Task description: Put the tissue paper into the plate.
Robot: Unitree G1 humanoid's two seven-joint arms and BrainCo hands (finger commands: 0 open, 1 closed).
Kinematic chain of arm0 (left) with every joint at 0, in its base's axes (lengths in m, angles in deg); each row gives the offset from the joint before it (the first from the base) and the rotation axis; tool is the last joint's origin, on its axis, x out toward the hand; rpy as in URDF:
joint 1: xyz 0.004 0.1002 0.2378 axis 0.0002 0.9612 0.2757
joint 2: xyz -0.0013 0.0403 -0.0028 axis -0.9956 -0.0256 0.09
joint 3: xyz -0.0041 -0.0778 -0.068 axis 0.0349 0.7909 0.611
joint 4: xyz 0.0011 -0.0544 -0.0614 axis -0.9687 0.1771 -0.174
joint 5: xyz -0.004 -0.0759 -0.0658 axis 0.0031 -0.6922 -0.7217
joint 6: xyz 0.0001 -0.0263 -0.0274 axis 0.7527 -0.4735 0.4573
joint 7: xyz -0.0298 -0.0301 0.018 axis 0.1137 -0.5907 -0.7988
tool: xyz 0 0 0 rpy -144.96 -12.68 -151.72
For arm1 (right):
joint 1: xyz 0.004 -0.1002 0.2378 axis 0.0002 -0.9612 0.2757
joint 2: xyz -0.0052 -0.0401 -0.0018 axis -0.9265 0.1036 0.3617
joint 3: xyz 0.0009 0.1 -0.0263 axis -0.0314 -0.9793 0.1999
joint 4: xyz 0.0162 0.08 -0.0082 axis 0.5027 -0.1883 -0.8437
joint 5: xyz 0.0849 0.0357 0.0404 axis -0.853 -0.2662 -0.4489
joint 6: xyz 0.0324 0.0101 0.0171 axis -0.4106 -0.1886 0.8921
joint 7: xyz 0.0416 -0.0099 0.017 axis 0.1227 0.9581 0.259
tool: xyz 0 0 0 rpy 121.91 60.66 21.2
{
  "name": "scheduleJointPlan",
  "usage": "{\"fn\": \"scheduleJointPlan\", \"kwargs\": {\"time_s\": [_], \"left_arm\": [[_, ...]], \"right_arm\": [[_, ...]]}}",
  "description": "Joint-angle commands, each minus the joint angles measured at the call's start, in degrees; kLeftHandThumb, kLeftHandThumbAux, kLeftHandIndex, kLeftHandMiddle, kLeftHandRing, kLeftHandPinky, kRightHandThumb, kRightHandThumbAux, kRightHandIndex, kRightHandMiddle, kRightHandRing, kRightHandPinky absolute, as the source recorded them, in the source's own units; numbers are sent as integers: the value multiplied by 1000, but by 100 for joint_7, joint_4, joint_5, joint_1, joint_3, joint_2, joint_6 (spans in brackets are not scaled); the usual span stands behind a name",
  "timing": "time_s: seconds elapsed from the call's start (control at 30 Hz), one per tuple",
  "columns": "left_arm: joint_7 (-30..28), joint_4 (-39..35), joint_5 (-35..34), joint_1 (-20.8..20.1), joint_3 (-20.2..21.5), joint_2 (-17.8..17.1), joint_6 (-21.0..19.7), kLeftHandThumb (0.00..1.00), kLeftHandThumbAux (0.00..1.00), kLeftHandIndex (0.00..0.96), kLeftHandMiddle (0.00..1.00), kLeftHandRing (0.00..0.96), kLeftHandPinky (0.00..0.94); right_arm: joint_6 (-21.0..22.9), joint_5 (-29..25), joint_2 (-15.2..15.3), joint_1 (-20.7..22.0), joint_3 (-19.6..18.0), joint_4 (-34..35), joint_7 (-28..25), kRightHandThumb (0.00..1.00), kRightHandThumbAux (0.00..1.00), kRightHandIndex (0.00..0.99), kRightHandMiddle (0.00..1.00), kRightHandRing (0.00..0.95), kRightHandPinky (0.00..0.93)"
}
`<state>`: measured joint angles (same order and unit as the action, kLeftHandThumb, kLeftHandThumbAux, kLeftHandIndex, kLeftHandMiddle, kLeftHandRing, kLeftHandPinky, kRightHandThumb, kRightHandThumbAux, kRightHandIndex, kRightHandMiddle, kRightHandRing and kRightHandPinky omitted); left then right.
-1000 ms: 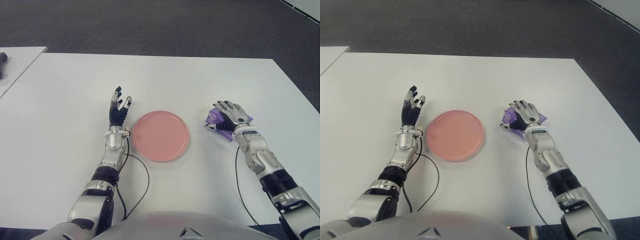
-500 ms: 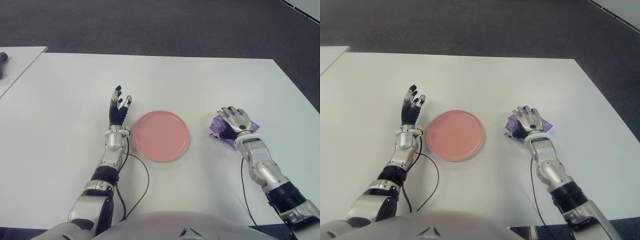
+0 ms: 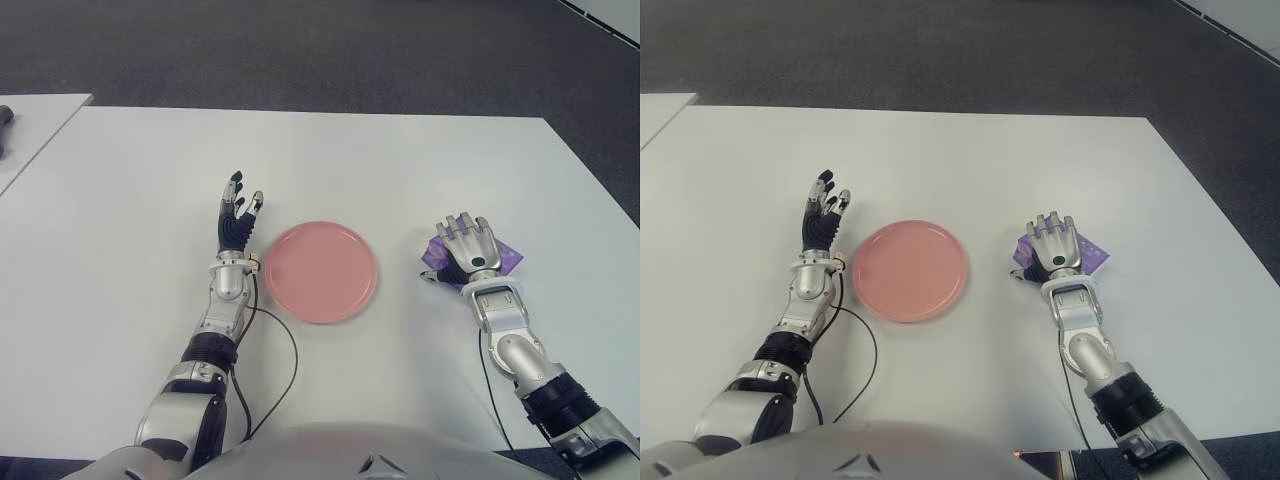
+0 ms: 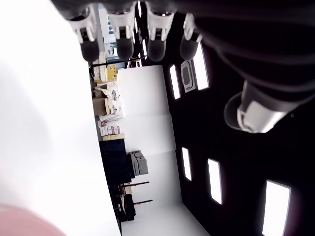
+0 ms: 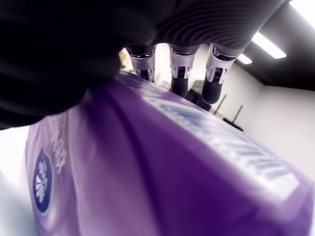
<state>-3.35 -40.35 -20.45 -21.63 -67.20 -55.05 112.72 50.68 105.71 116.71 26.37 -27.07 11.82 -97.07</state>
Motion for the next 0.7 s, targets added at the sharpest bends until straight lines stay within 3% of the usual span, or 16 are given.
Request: {"fn": "scheduleJointPlan", "kwargs": {"time_s": [0.03, 0.4, 0.7], "left_arm": [[16, 60, 50, 91, -1, -12, -43, 6, 456, 0, 0, 0, 0], [-59, 68, 27, 92, -15, -29, -56, 0, 441, 0, 0, 0, 0], [-28, 50, 55, 136, -25, -39, -39, 0, 438, 0, 0, 0, 0]], "right_arm": [[-94, -181, -206, -70, 16, -360, 244, 121, 328, 0, 0, 0, 0], [-239, -628, -328, 25, -123, -607, 778, 128, 333, 0, 0, 0, 0], [-260, -770, -351, 97, -85, -712, 806, 137, 342, 0, 0, 0, 0]]}}
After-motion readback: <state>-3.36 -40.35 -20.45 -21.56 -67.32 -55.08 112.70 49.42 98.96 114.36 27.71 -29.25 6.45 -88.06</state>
